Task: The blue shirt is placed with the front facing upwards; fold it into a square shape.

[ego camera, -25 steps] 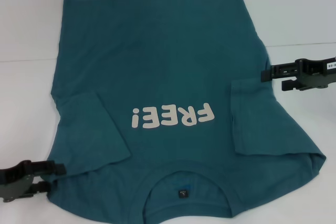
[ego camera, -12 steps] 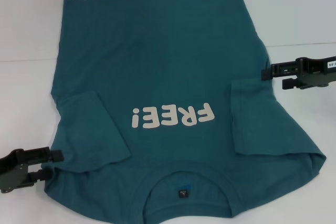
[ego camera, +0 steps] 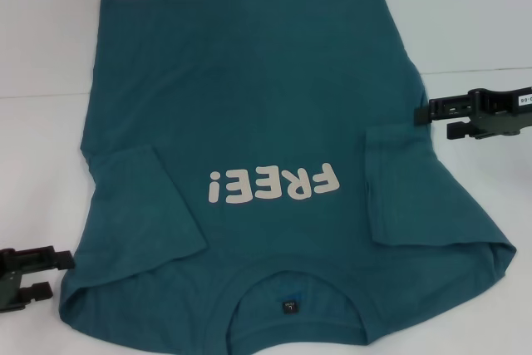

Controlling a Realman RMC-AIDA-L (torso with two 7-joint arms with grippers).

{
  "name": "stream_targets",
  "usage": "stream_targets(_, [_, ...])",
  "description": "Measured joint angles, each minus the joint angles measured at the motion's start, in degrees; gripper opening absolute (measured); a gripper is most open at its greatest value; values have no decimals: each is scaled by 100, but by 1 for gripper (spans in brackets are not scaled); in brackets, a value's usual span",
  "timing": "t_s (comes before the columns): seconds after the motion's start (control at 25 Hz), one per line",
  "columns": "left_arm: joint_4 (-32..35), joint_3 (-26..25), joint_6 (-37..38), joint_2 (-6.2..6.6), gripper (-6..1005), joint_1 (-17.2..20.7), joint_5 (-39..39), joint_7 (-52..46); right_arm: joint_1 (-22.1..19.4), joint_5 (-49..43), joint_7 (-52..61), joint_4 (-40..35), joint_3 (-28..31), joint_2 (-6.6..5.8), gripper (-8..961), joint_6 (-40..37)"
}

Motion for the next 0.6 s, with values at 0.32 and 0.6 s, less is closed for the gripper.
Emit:
stream_targets(0.32, [-101,185,-294,-37,685,-31,48,-83,18,0,1,19,1,0,915,31])
stream_targets(0.6, [-161,333,-292,-56,678,-110,87,-148,5,0,14,15,1,-5,914,31])
